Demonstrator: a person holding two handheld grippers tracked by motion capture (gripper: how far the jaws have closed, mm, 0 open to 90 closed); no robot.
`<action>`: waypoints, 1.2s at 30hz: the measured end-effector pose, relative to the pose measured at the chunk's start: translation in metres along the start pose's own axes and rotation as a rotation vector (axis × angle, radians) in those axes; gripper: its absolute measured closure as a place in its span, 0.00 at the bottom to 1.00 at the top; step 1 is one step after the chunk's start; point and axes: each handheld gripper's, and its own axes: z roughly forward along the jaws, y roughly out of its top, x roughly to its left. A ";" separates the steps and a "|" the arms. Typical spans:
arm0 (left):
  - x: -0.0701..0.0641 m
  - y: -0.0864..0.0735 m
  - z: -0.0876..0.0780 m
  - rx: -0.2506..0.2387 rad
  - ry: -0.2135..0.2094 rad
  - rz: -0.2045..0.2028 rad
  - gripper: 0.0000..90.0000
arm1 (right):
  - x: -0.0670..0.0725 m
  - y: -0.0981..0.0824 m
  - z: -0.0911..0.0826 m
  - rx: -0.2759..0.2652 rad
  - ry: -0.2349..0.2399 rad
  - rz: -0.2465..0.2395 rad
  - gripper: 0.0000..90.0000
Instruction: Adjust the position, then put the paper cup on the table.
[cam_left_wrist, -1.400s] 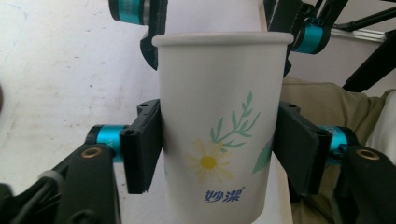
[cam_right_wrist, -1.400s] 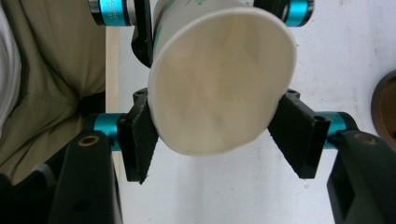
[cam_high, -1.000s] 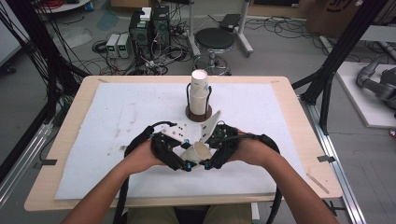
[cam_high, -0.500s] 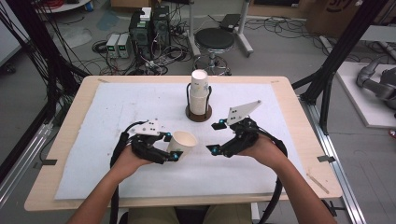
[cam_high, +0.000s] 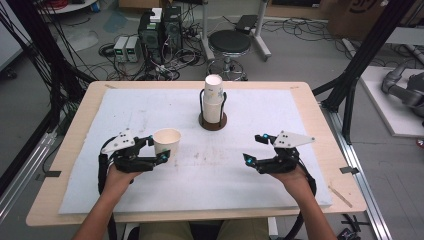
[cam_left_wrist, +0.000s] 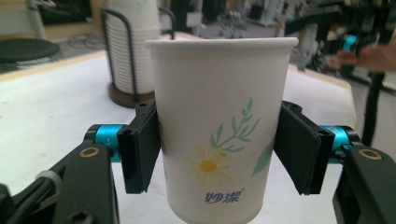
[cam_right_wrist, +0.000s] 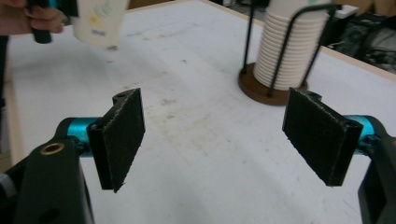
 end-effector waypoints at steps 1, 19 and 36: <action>0.001 -0.001 -0.002 -0.011 0.007 0.001 0.39 | -0.001 -0.004 0.000 -0.006 -0.015 0.008 0.24; 0.012 -0.008 -0.031 -0.147 0.101 0.003 0.39 | -0.008 -0.013 -0.018 -0.083 -0.145 0.048 0.24; 0.026 -0.011 -0.034 -0.190 0.163 0.043 0.39 | -0.007 -0.016 -0.015 -0.073 -0.142 0.049 0.24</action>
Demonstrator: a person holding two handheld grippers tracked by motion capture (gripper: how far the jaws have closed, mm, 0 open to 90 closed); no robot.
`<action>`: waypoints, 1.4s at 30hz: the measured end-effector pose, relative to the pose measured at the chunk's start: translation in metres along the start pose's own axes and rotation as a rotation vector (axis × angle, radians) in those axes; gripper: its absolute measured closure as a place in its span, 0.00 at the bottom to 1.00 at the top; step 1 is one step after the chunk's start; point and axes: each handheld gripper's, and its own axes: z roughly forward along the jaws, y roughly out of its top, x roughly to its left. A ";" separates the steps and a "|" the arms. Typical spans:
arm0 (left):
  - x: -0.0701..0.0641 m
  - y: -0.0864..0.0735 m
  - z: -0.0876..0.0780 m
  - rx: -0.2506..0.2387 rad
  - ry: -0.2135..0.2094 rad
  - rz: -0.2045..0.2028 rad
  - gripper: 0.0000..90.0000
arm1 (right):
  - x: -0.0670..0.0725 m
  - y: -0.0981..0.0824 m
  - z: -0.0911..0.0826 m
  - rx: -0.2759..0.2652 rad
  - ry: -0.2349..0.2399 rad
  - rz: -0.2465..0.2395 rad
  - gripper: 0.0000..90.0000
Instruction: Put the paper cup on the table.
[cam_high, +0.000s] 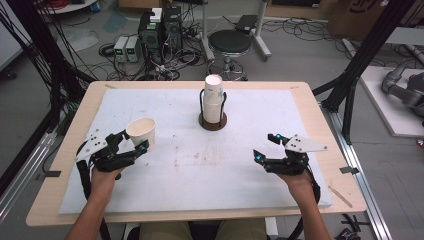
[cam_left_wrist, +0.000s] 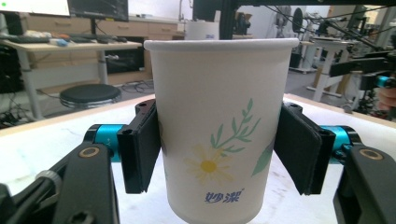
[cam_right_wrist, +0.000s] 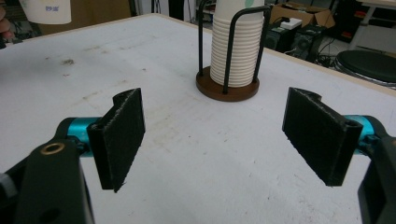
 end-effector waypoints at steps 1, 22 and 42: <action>0.003 -0.001 0.001 -0.003 0.013 -0.001 0.39 | -0.001 0.000 0.000 -0.002 -0.002 -0.004 0.24; 0.049 -0.026 0.022 0.099 0.158 -0.077 0.39 | -0.001 -0.006 -0.006 0.010 -0.011 0.009 0.24; 0.041 -0.034 0.032 0.388 0.232 -0.039 0.40 | -0.001 -0.007 -0.007 0.012 -0.003 0.007 0.24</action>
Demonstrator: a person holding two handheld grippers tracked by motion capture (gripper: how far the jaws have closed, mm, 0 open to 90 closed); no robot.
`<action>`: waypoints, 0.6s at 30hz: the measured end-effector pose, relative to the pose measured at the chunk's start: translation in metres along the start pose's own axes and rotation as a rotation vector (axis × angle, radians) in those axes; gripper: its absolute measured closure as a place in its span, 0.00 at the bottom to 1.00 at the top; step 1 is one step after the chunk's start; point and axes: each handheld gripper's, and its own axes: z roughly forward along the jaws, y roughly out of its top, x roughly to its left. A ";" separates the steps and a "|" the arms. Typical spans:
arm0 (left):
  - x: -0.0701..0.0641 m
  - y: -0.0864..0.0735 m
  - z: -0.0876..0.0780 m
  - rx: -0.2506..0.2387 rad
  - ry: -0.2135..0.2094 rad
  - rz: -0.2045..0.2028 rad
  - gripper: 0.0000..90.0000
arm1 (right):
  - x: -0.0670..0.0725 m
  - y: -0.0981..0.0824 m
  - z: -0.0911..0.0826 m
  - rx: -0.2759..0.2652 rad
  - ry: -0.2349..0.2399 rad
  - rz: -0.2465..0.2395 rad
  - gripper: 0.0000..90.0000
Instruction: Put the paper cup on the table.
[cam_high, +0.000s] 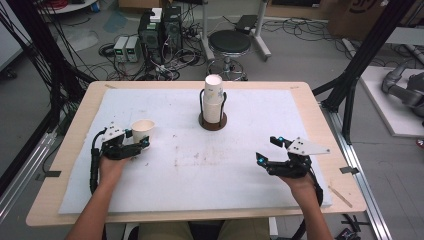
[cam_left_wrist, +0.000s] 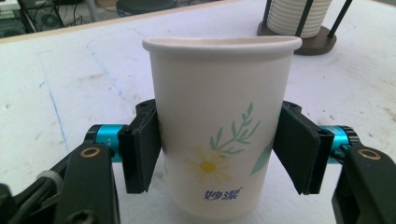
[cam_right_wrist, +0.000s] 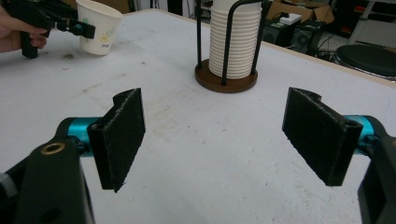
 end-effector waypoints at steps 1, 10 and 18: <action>-0.001 0.000 -0.001 0.010 0.005 -0.001 0.40 | 0.000 0.000 0.000 0.000 0.000 -0.002 0.24; -0.009 -0.002 -0.011 0.100 0.046 0.022 0.40 | 0.000 -0.001 -0.002 0.018 -0.011 -0.008 0.24; -0.012 -0.005 -0.013 0.085 0.039 -0.019 0.24 | -0.002 -0.002 -0.004 0.024 -0.008 -0.002 0.24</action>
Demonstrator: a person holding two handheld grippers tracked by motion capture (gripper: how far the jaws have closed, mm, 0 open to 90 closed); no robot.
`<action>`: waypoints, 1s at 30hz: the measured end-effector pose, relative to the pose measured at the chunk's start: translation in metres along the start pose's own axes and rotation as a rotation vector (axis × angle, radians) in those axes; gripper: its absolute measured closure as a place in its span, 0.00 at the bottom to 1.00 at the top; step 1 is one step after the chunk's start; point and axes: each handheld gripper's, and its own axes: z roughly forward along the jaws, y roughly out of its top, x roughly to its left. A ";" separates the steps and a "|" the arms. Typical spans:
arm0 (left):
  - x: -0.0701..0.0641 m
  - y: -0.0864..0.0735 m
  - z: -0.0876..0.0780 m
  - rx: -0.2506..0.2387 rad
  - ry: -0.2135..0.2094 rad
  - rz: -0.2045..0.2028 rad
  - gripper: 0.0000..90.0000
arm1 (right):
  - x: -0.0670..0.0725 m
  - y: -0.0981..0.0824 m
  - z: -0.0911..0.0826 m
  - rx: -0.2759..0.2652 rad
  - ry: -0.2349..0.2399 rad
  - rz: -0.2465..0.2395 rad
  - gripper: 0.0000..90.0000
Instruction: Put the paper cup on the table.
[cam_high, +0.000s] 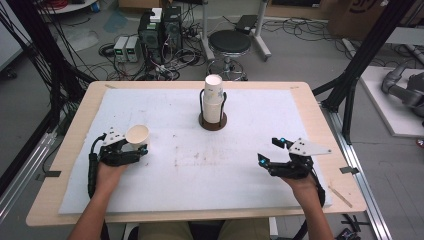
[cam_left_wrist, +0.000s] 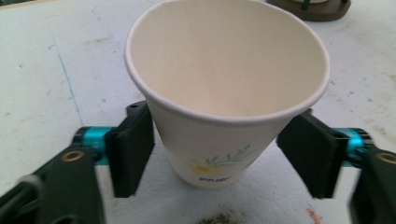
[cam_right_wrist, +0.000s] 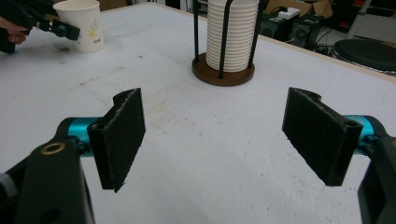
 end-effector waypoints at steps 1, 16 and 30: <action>0.000 0.000 -0.001 -0.005 -0.007 -0.006 0.21 | 0.000 0.000 0.000 0.000 0.000 -0.001 0.24; -0.004 0.004 -0.049 -0.261 -0.063 -0.033 0.17 | -0.002 -0.005 -0.005 0.027 -0.014 0.011 0.24; -0.020 0.006 -0.060 -0.403 -0.202 -0.019 0.17 | -0.002 -0.011 -0.009 0.045 -0.036 0.018 0.24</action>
